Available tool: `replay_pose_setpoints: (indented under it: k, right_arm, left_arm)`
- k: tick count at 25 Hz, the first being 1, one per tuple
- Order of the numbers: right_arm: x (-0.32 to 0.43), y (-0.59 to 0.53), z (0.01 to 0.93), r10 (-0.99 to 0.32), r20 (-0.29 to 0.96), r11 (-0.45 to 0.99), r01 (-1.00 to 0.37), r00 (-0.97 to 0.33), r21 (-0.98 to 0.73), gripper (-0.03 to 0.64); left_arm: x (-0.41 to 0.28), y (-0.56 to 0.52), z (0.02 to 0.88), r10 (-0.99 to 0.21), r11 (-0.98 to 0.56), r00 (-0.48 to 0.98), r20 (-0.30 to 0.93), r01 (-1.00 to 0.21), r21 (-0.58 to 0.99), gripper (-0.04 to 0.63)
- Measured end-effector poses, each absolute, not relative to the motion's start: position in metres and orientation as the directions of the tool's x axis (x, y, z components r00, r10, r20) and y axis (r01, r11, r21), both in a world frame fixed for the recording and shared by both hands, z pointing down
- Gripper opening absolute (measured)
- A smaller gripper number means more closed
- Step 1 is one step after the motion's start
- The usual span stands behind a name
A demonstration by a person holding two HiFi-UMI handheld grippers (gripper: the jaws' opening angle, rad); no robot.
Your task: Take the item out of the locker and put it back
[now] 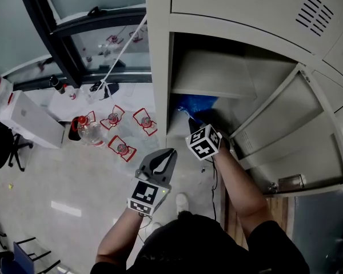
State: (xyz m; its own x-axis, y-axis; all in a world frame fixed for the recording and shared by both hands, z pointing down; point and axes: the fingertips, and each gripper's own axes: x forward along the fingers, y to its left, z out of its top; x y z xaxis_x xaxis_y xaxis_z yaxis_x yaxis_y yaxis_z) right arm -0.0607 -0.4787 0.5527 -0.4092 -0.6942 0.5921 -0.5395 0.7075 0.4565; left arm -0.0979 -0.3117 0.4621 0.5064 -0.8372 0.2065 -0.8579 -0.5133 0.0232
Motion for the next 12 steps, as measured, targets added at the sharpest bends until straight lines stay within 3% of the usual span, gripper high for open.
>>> replay_pose_setpoints:
  k: [4,12]
  right_arm:
    - [-0.059,-0.480,0.554,-0.706,0.590,0.692,-0.561,-0.393,0.455,0.034]
    - [-0.056,-0.469,0.548,-0.716,0.563,0.673,-0.622,-0.412,0.401,0.020]
  left_arm:
    - [-0.100,-0.310,0.465,-0.839,-0.508,0.501,0.212,-0.861,0.027,0.005]
    - [-0.103,-0.296,0.464,-0.842,-0.499,0.493,0.220,-0.866,0.034,0.005]
